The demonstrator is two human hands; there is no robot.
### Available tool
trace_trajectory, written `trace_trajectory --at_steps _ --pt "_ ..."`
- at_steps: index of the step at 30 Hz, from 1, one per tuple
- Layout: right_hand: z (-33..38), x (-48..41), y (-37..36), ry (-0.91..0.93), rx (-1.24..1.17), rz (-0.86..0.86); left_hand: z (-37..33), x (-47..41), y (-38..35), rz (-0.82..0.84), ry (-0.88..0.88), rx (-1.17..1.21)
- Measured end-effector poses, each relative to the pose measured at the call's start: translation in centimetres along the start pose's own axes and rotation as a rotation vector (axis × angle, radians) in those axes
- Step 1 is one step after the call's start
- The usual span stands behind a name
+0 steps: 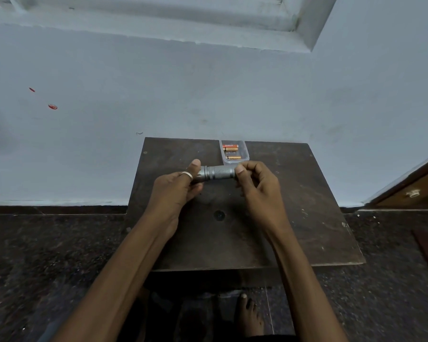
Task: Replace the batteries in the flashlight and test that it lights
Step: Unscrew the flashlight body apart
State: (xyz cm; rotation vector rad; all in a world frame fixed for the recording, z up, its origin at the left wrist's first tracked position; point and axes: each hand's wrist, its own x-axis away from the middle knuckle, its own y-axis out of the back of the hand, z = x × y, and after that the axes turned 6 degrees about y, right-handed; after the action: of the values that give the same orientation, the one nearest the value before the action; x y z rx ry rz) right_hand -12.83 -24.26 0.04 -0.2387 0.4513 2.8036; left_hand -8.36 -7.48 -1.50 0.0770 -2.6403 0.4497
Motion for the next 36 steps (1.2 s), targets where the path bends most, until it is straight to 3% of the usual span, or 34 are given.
trace_trajectory --at_steps 6,10,16,28,36 --pt "0.2 -0.5 1.0 0.031 -0.112 0.105 -0.2 0.1 -0.1 -0.039 0.039 0.041" --pt "-0.1 -0.7 1.2 -0.053 -0.206 0.067 -0.2 0.4 -0.2 -0.007 0.012 0.009" --pt "-0.6 -0.5 1.3 -0.105 0.044 -0.026 -0.1 0.8 -0.4 0.035 -0.01 -0.039" --pt "0.3 -0.7 2.2 -0.111 -0.231 0.117 -0.2 0.5 -0.1 0.011 0.01 -0.029" --pt "0.0 -0.7 1.6 -0.14 -0.054 0.054 0.1 0.7 -0.4 0.038 0.003 -0.044"
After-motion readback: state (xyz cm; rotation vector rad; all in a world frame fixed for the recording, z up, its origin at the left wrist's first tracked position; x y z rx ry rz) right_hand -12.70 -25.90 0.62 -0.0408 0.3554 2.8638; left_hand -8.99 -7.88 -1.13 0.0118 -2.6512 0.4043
